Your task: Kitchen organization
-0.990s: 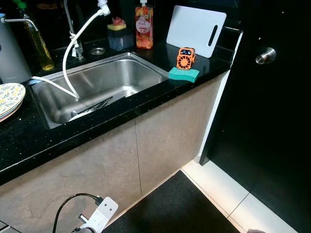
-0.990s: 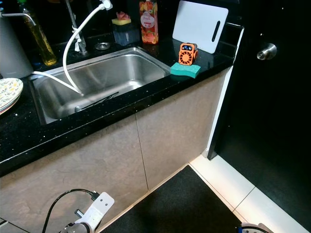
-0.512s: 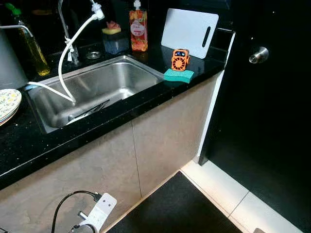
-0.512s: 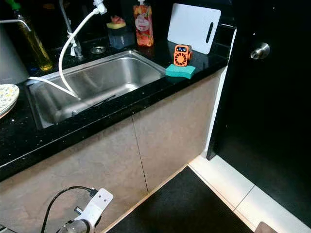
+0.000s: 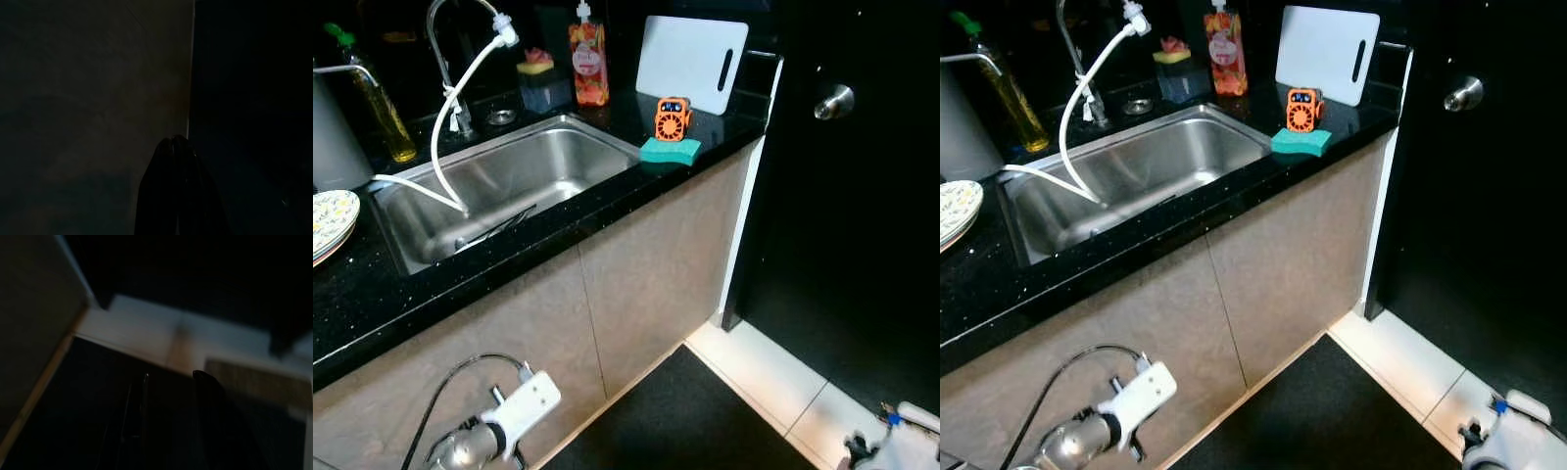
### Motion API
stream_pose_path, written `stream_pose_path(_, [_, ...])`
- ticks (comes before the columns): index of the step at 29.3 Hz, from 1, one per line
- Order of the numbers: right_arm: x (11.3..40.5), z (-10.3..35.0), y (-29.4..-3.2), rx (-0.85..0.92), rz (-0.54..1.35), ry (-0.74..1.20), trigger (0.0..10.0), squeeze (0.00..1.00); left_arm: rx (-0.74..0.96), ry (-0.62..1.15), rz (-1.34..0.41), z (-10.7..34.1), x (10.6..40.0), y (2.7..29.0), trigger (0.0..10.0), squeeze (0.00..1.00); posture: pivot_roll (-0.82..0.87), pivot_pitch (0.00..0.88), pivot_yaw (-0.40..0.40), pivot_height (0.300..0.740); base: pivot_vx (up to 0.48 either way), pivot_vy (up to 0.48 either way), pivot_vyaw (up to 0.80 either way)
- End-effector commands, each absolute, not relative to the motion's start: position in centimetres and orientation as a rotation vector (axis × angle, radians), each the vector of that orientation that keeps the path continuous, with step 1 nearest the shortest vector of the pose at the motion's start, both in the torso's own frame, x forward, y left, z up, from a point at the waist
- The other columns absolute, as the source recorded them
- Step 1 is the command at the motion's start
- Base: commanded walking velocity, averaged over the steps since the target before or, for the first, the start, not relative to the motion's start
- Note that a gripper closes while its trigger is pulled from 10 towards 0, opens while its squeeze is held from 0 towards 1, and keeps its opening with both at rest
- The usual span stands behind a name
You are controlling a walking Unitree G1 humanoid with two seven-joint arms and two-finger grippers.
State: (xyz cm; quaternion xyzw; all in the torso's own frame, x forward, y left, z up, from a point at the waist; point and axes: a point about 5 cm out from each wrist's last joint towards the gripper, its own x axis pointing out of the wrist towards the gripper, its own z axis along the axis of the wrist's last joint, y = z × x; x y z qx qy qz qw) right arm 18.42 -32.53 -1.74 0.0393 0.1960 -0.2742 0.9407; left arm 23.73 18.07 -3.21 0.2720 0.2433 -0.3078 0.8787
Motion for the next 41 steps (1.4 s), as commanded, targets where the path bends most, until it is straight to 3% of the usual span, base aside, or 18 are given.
stream_pose_path(1, [20.0, -0.3, -31.7, 0.059, -0.507, 0.291, 10.0, 0.0, 0.53, 0.412, -0.607, -1.8, 24.8, 18.1, 10.0, 0.0, -0.14, 0.0, 0.054, 0.74, 0.0, 0.0, 0.0])
stream_pose_path(10, [26.0, 7.6, -31.4, 0.059, -0.407, -0.034, 10.0, 0.0, 0.367, 0.017, -0.73, 5.3, 28.2, 11.5, 10.0, 0.0, -0.12, 0.0, 0.017, 0.74, 0.0, 0.0, 0.0])
stream_pose_path(14, [28.9, 12.4, -28.9, 0.096, -0.336, -0.207, 10.0, 0.0, 0.315, -0.134, -0.937, 9.3, 27.9, 8.2, 10.0, 0.0, -0.11, 0.0, 0.017, 0.74, 0.0, 0.0, 0.0])
stream_pose_path(19, [29.3, 13.5, -27.7, 0.108, -0.309, -0.246, 10.0, 0.0, 0.305, -0.197, -0.941, 11.1, 28.4, 8.0, 10.0, 0.0, -0.11, 0.0, 0.025, 0.74, 0.0, 0.0, 0.0])
stream_pose_path(20, [29.4, 14.6, -26.9, 0.123, -0.293, -0.281, 10.0, 0.0, 0.285, -0.305, -0.803, 14.3, 30.3, 8.1, 10.0, 0.0, -0.11, 0.001, 0.036, 0.74, 0.0, 0.0, 0.0])
stream_pose_path(22, [29.4, 15.3, -26.5, 0.134, -0.287, -0.301, 10.0, 0.0, 0.285, -0.364, -0.713, 16.1, 31.3, 8.4, 10.0, 0.0, -0.11, 0.001, 0.039, 0.74, 0.0, 0.0, 0.0])
stream_pose_path(29, [29.4, 18.9, -25.4, 0.044, -0.249, -0.379, 10.0, 0.0, 0.126, -0.377, -0.425, 21.1, 34.7, 12.2, 10.0, 0.0, -0.11, 0.0, 0.05, 0.74, 0.0, 0.0, 0.0])
stream_pose_path(35, [29.0, 20.1, -24.8, 0.028, -0.246, -0.401, 10.0, 0.0, 0.095, -0.343, -0.432, 20.7, 34.1, 12.4, 10.0, 0.0, -0.12, 0.0, 0.05, 0.74, 0.0, 0.0, 0.0])
stream_pose_path(41, [26.8, 19.6, -24.3, -0.014, -0.247, -0.347, 10.0, 0.0, 0.035, -0.274, -0.51, 18.1, 30.3, 9.4, 10.0, 0.0, -0.14, 0.002, 0.044, 0.74, 0.0, 0.0, 0.0])
